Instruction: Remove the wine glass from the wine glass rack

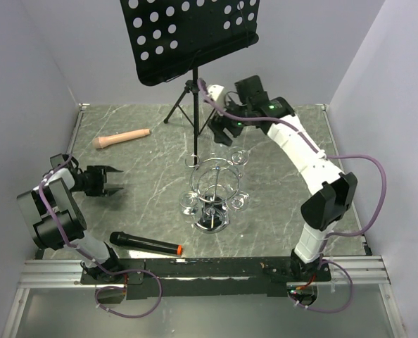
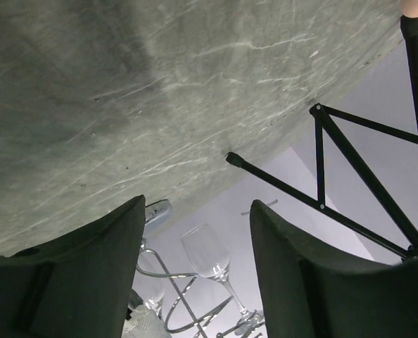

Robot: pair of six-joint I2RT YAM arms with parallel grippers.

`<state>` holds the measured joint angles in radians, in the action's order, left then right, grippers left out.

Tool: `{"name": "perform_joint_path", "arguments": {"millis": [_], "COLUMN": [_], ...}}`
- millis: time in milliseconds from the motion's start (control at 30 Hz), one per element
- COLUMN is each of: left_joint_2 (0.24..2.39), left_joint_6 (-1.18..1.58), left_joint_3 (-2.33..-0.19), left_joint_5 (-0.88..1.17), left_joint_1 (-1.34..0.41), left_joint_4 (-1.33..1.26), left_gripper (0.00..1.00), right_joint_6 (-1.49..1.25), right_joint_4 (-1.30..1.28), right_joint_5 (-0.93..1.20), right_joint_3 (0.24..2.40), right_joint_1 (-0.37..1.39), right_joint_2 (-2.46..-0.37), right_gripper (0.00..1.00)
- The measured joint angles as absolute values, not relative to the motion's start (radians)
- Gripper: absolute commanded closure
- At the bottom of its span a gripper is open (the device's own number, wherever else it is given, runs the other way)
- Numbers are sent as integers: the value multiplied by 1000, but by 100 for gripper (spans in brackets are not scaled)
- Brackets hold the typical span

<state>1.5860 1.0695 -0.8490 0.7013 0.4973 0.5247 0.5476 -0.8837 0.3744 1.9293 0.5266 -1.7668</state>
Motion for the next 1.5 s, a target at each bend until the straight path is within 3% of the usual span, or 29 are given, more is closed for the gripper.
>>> {"name": "perform_joint_path", "arguments": {"millis": [333,400,800,1500], "left_joint_2": [1586,1586,1584,1542], "left_joint_6": [1032,1016,894,847], "left_joint_3": [-844,-847,-879,-882], "left_joint_5": [707,705,670,596], "left_joint_1": [501,501,501,507], "left_joint_4": [421,418,392,435], "left_gripper": [28,1,0,0], "right_joint_6": [543,548,540,505], "right_joint_4": [-876,-858,-795,-751], "right_joint_5": [382,377,371,390], "right_joint_3": [1813,1788,1797,1835], "right_joint_1": [299,261,19,-170], "right_joint_2": [-1691,-1680,-1732,-1843], "right_gripper": [70,70,69,65]}}
